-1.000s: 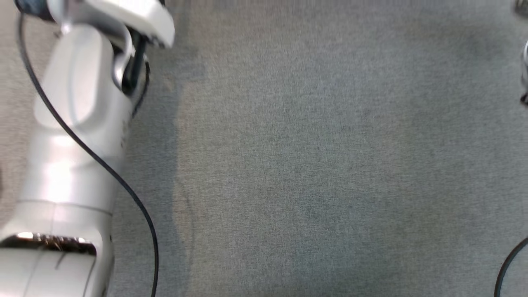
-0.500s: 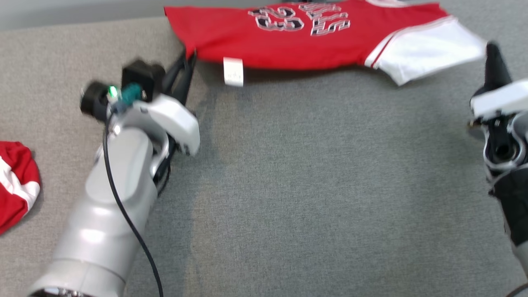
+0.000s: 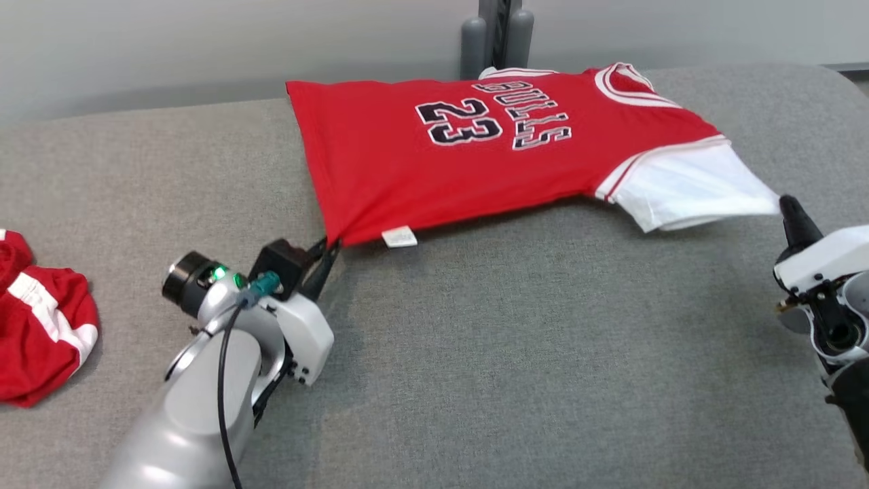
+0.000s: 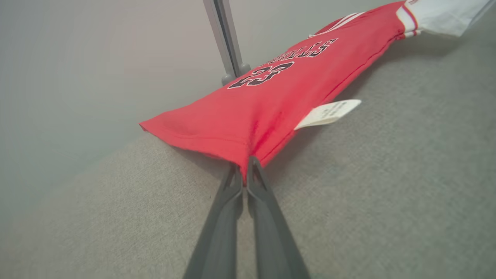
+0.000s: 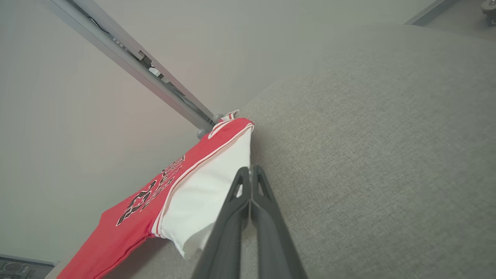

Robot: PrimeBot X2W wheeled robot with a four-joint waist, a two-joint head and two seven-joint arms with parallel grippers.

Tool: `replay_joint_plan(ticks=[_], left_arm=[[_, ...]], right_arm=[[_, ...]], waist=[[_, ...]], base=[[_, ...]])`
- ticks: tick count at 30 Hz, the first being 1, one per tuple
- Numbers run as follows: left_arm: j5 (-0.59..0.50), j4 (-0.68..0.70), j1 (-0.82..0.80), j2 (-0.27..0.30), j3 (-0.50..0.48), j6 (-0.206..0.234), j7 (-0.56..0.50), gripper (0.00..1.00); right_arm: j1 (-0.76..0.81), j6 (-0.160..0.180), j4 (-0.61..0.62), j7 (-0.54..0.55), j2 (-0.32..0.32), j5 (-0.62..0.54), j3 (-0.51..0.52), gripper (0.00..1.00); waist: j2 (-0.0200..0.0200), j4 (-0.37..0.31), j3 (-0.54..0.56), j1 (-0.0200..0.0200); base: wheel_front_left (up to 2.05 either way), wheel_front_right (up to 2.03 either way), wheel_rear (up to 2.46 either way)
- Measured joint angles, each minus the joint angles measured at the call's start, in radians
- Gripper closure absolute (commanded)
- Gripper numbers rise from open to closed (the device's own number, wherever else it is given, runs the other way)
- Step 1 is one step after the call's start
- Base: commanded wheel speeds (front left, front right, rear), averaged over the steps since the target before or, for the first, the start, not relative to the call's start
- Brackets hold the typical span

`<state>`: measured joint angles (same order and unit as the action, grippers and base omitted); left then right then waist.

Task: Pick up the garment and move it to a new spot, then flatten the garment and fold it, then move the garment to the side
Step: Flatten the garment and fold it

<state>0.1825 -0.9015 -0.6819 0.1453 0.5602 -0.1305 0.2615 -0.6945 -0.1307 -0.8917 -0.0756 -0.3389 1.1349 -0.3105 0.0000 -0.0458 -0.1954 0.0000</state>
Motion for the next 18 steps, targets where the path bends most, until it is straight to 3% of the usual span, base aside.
replay_joint_plan(ticks=[7, 18], left_arm=[[-0.005, -0.016, 0.058, 0.022, 0.06, 0.0, 0.0, 1.0], [0.088, -0.047, 0.128, 0.045, 0.193, 0.0, 0.0, 1.0]], right_arm=[[0.06, 0.0, 0.022, 0.167, -0.057, 0.014, -0.052, 1.0], [0.198, 0.0, 0.167, 0.36, -0.153, 0.083, -0.058, 1.0]], waist=[[0.0, 0.009, 0.038, 0.0], [0.0, 0.025, 0.1, 0.0]], base=[[0.0, 0.0, 0.0], [0.0, 0.0, 0.0]])
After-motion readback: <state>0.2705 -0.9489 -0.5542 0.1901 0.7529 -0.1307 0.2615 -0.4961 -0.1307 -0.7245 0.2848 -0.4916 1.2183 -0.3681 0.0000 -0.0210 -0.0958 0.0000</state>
